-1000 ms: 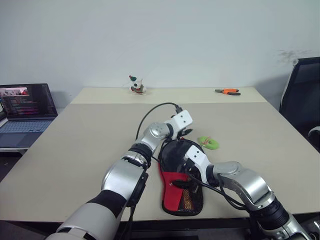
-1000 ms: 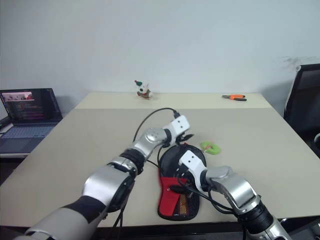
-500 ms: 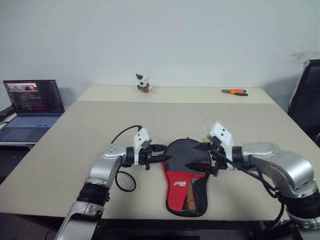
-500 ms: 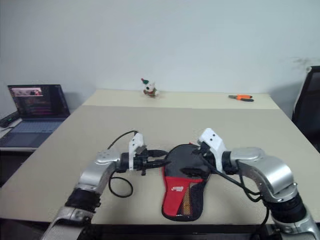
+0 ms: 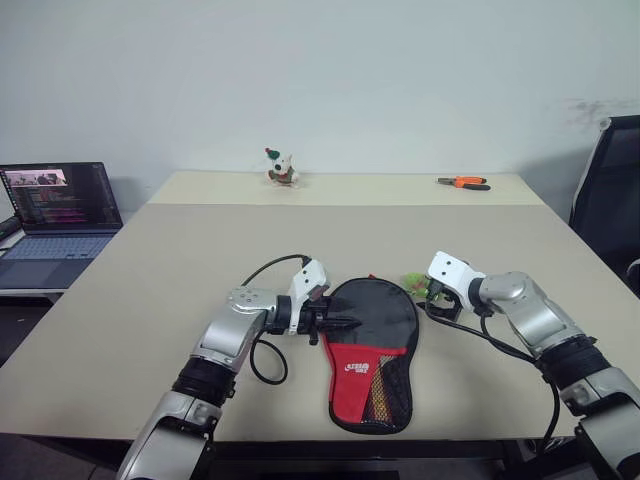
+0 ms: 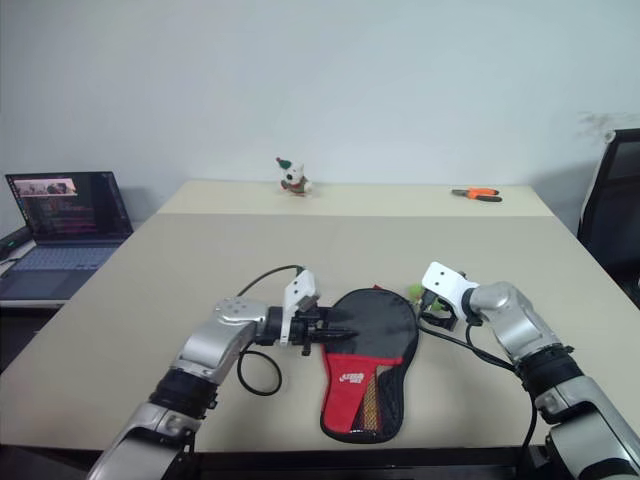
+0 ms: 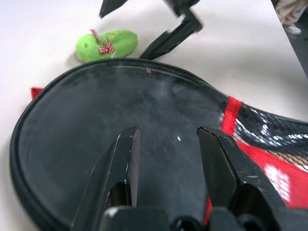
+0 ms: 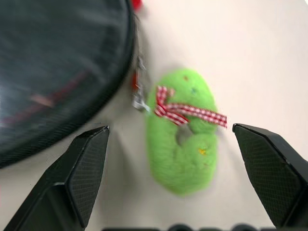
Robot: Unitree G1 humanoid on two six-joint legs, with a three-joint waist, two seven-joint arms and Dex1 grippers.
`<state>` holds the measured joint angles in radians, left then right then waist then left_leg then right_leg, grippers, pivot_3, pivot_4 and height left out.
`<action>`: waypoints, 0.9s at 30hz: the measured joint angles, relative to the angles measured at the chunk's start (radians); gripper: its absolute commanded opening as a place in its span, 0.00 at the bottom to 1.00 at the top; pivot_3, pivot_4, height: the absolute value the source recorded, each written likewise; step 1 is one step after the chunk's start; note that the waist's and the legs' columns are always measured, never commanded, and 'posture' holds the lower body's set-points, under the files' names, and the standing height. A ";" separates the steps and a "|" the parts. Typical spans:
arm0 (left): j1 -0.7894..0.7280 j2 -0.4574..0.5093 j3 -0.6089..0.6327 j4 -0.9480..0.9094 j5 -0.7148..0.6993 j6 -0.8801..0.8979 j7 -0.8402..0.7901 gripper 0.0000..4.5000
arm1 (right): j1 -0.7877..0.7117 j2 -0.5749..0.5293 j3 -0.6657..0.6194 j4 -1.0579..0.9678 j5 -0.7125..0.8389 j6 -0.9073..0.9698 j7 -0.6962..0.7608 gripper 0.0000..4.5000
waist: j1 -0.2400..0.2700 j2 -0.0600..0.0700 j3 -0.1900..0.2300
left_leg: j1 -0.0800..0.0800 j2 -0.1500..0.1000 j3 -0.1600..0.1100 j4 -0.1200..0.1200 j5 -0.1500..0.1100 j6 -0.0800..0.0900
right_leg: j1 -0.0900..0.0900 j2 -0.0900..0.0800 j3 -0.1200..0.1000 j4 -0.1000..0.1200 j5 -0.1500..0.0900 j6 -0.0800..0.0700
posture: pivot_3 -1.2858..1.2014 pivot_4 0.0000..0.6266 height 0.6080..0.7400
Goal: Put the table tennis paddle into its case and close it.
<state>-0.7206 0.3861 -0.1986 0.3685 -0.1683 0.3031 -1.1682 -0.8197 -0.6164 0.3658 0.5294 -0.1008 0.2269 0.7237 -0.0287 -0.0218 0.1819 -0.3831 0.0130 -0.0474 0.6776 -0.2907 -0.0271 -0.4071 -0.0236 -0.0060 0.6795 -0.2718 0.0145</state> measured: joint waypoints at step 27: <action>-0.106 -0.078 -0.080 0.276 0.098 -0.129 -0.040 0.46 | 0.025 0.003 -0.043 -0.019 -0.059 0.047 0.100 0.01 | 0.001 0.000 0.000 | 0.001 -0.001 -0.001 0.001 0.000 0.000 | 0.001 0.000 -0.001 0.001 0.000 0.000 | 0.52 0.24 1.00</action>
<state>-0.8270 0.3082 -0.2785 0.6448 -0.0707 0.1739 -1.2085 -0.7948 -0.6134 0.3228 0.5102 -0.1594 0.2735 0.8239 -0.0274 -0.0215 0.1816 -0.3821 0.0124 -0.0483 0.6785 -0.2907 -0.0269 -0.4056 -0.0237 -0.0067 0.6809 -0.2718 0.0145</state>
